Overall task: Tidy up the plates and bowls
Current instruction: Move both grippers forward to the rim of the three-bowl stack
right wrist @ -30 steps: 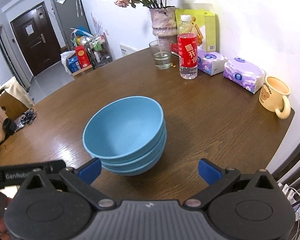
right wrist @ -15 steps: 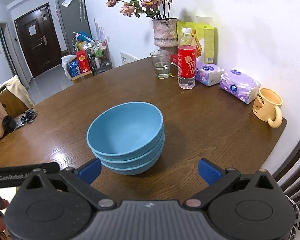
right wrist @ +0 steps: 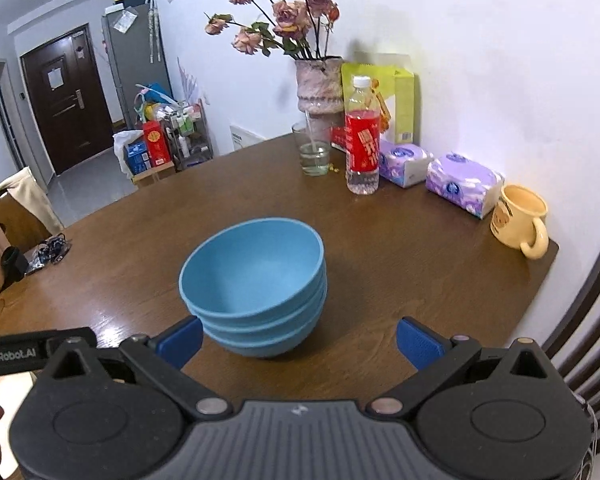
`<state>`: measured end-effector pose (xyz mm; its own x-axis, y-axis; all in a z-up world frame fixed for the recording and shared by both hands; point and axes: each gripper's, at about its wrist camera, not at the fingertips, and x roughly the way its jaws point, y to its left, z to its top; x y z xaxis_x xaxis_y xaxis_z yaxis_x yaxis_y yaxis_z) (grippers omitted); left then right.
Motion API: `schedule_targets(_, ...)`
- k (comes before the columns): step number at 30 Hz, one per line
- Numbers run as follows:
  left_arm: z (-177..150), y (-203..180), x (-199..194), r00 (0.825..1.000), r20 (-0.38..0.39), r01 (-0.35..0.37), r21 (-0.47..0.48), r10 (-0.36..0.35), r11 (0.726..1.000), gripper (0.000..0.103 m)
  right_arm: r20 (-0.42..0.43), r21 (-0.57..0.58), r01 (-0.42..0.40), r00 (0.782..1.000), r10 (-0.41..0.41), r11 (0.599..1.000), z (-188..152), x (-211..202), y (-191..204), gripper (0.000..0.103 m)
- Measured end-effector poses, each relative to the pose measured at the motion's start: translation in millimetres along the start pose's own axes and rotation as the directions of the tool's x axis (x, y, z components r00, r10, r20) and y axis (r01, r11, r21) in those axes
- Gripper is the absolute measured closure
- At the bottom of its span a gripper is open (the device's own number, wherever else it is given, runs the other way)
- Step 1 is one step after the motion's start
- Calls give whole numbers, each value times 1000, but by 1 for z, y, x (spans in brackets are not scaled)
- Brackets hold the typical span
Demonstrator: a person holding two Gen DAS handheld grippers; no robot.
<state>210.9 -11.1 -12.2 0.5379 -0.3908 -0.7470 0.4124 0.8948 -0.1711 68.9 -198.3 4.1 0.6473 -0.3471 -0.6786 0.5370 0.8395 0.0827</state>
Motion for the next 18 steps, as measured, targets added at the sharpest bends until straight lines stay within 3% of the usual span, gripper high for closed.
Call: schedule_targets(18, 5, -29, 1, 999, 34, -28, -15, 28, 1000, 0, -4, -27, -37, 999, 37, 999, 23, 14, -28, 0)
